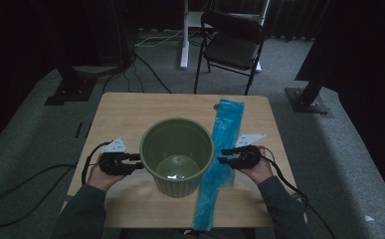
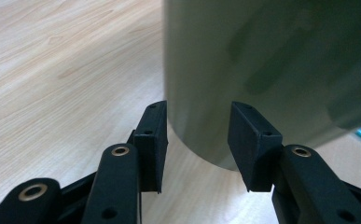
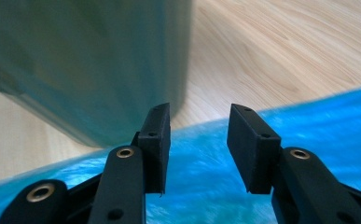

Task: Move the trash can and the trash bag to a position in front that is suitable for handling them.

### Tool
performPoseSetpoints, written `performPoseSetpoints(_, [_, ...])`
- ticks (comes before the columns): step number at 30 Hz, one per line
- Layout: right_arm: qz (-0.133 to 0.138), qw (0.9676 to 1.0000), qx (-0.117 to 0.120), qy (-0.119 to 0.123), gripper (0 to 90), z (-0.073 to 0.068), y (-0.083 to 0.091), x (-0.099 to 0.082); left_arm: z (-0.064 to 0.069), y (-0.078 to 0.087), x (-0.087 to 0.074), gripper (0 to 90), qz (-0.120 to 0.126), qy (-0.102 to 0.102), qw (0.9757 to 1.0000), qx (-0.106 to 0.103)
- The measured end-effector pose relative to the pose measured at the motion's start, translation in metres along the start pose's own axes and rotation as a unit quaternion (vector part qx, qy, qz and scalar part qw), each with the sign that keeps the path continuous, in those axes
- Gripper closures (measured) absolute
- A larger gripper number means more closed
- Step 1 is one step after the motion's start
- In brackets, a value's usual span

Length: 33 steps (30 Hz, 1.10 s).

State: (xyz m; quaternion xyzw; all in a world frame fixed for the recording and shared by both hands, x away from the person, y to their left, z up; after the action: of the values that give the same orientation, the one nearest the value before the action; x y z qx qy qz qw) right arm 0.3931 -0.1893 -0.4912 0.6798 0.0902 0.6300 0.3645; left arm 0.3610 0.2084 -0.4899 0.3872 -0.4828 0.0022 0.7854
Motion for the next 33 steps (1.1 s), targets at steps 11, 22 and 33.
performPoseSetpoints(11, [-0.003,0.9990,0.031,0.032,55.7,-0.020,-0.012,0.015,0.010,-0.001,0.000,56.9,-0.001,-0.009,0.9999,-0.009])
performPoseSetpoints(22, [0.002,0.9986,0.041,0.033,55.7,-0.022,-0.015,0.019,0.009,-0.004,0.001,56.9,-0.005,-0.007,0.9999,-0.012])
performPoseSetpoints(33, [-0.002,0.9993,0.027,0.026,56.0,-0.007,-0.020,0.022,-0.003,-0.012,0.011,56.6,-0.004,0.000,1.0000,-0.002])
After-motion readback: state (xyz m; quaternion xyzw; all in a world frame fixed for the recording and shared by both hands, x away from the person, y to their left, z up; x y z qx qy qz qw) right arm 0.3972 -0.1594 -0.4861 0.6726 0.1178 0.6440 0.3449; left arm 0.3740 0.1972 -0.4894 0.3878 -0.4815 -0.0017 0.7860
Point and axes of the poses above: each handheld gripper's, and its own axes: y roughly backward along the jaws, x roughly out of its top, z roughly to its right, the point moved 4 cm from there along -y, roughly forward along the jaws, and after that the axes turned 9 degrees about y, right-handed, at the moved point
